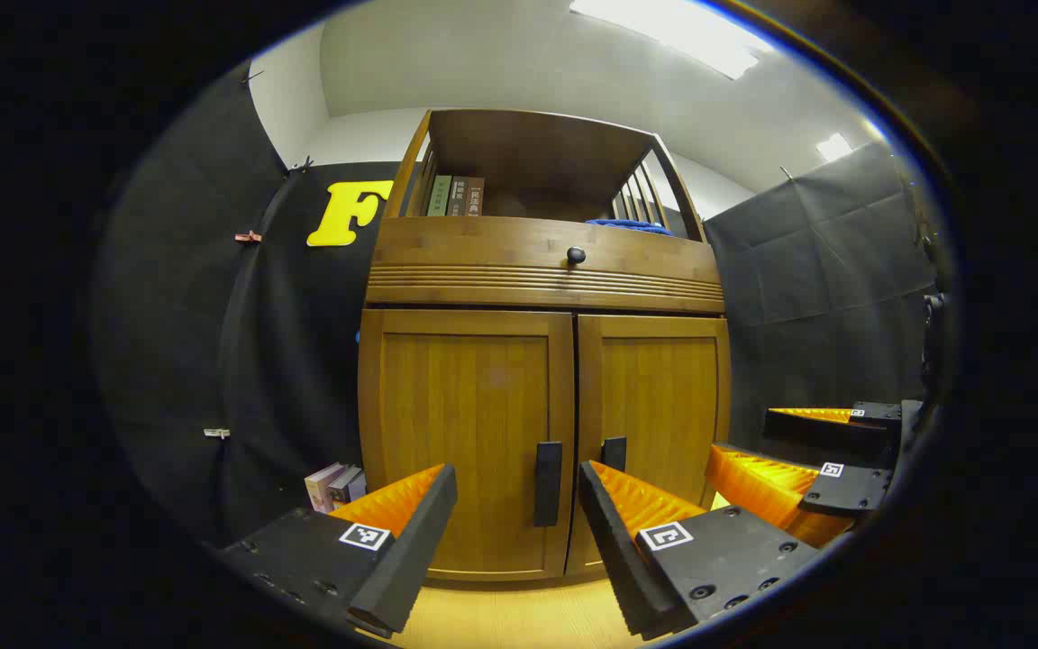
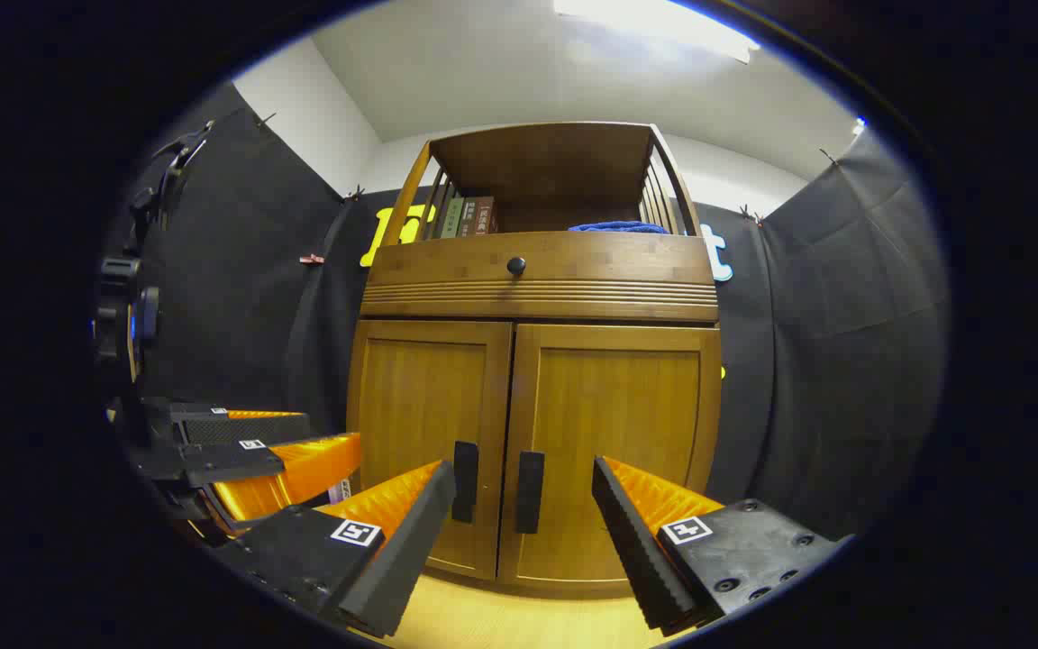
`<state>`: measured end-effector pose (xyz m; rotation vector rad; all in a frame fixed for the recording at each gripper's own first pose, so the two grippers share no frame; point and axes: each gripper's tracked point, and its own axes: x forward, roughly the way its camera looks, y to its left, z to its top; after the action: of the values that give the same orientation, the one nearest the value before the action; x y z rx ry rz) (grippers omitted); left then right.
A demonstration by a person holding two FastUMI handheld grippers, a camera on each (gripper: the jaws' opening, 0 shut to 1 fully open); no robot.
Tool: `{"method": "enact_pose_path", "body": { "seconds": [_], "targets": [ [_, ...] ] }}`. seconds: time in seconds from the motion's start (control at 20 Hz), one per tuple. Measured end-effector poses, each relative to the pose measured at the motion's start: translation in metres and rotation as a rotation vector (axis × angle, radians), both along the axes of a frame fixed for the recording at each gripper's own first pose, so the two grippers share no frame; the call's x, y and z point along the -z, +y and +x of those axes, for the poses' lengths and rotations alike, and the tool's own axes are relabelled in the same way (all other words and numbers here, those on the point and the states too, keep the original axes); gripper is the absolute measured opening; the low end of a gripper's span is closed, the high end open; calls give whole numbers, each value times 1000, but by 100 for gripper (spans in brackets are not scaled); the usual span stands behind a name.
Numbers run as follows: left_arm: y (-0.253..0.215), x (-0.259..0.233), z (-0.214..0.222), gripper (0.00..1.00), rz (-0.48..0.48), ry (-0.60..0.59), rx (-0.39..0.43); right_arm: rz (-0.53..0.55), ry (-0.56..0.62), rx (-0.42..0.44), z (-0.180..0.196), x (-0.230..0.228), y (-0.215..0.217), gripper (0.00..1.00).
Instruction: Open the right door of the double-door shoe cabinet with the right hand, and open the left door with the left hand.
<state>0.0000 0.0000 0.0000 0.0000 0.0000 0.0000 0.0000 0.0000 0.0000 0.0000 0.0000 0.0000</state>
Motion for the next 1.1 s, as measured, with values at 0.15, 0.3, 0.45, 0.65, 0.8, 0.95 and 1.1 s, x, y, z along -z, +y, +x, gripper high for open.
{"method": "enact_pose_path", "body": {
  "seconds": [0.15, 0.3, 0.45, 0.65, 0.8, 0.95, 1.1],
  "targets": [
    [-5, 2, 1, 85, 18, 11, 20, 8, -9, 1, -3, -6, -1, 96],
    [-13, 5, 0, 86, 5, 30, 52, -4, -15, 23, -5, -7, -6, 97],
    [-8, 6, 0, 86, 4, 29, 36, 6, 8, 6, -5, -1, -2, 97],
    [-6, 4, 2, 86, 3, 18, 25, -11, 29, 0, 0, 5, -2, 97],
    [-7, 4, 3, 86, 4, 19, 34, -12, 45, -9, 1, 10, 1, 97],
    [-6, 6, 4, 86, 5, 21, 38, -16, 40, -4, 2, 9, -1, 97],
    [-7, 8, 5, 86, -1, 25, 48, -10, 30, -1, 4, 7, -1, 98]
  ]
}}
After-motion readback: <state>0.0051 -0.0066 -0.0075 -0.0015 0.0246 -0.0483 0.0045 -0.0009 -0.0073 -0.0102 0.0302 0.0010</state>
